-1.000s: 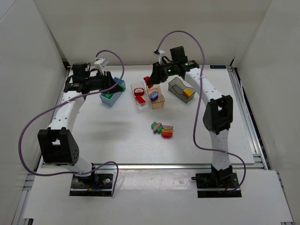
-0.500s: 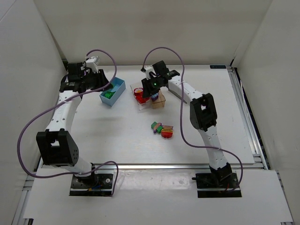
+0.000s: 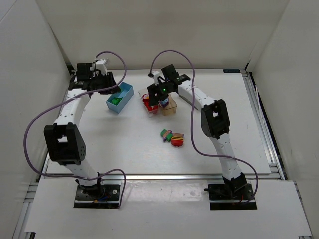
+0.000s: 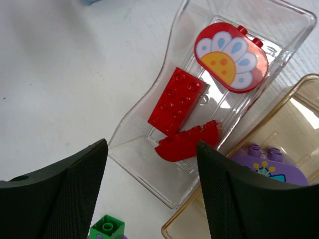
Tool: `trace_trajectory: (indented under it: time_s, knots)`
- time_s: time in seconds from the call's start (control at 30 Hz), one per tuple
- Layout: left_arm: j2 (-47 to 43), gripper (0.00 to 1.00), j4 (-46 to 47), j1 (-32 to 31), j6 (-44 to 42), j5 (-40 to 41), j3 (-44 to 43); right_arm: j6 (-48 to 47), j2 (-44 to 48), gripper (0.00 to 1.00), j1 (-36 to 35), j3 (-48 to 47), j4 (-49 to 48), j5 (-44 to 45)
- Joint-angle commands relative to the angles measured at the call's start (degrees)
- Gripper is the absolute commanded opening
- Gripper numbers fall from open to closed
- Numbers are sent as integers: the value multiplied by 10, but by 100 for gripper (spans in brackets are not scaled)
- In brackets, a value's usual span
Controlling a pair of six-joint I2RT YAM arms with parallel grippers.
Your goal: Sort the legos into containers by color
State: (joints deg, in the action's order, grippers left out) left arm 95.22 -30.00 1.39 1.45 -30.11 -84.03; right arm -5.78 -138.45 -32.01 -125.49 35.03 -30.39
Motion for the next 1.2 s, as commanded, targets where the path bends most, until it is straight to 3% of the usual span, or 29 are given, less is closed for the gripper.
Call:
trace_trajectory:
  time_s: [0.0, 0.3, 0.4, 0.57, 0.73, 0.87, 1.0, 1.17]
  knots:
    - [36, 10, 2, 1, 3, 13, -41, -6, 48, 75, -3, -27, -13, -40]
    - [183, 13, 4, -13, -10, 54, -146, -26, 161, 78, 21, 32, -5, -13]
    - [213, 23, 4, -13, -12, 68, -166, -43, 190, 79, 38, 66, 2, -2]
    - [237, 49, 3, -13, -12, 85, -184, -77, 231, 80, 56, 110, 14, 2]
    - [232, 63, 6, -12, -12, 88, -185, -136, 265, 79, 68, 181, 30, -3]
    - [212, 68, 13, -13, -12, 68, -175, -167, 299, 80, 84, 250, 29, -23]
    - [155, 68, 35, -13, -4, 28, -163, -235, 358, 79, 94, 321, 47, -52]
    - [64, 69, 35, -30, 8, -92, -128, -374, 429, 79, 93, 437, 116, -98]
